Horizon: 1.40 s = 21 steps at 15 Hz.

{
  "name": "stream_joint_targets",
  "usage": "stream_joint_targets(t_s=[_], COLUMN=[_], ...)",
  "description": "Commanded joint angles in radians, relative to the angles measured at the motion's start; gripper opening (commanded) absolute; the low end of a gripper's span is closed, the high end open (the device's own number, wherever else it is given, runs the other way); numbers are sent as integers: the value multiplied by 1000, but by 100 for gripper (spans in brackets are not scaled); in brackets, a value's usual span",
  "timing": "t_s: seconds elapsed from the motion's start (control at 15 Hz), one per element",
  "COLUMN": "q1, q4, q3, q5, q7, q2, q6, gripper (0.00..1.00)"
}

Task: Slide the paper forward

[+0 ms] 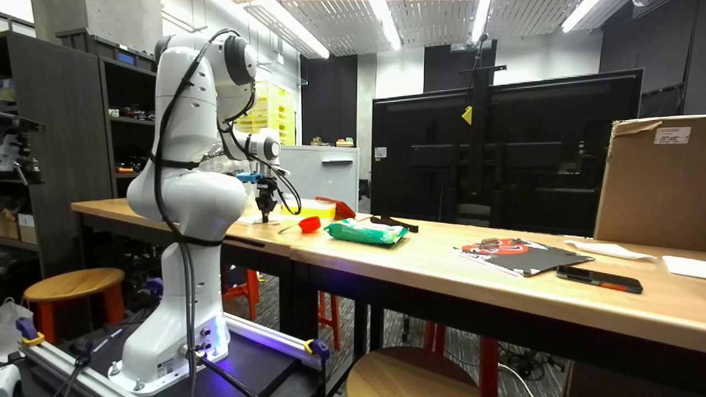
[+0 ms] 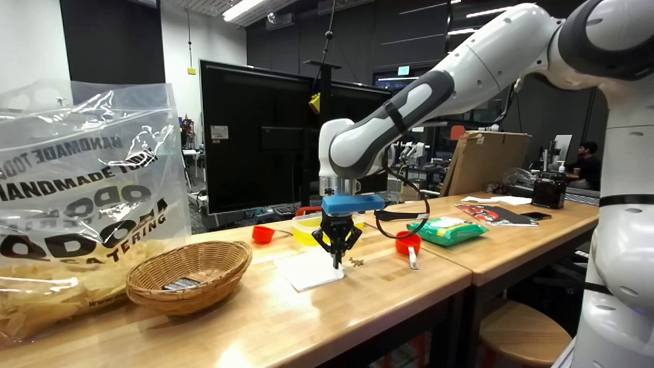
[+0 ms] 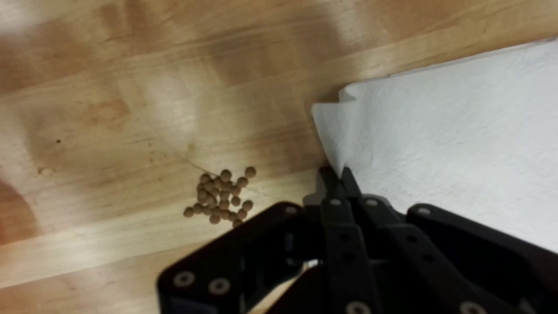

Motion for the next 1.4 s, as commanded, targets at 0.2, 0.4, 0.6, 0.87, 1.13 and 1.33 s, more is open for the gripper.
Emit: stream_joint_targets(t_s=[0.2,0.4,0.6,0.87,1.13,1.33], q1=[-10,-23,-43,-76,-114,-138], q4=[-101,-155,-224,-329,-410,-449], q3=[-25,-33,-41,-53,-62,-66], q5=[9,2,2,-7,-23,-32], q7=[53,59,31,-3,-66,-119], q2=[-97,-152,-231,-360,-484,-557], q6=[-31,-41,-70,-117,-181,-208], gripper=[0,0,0,0,26,37])
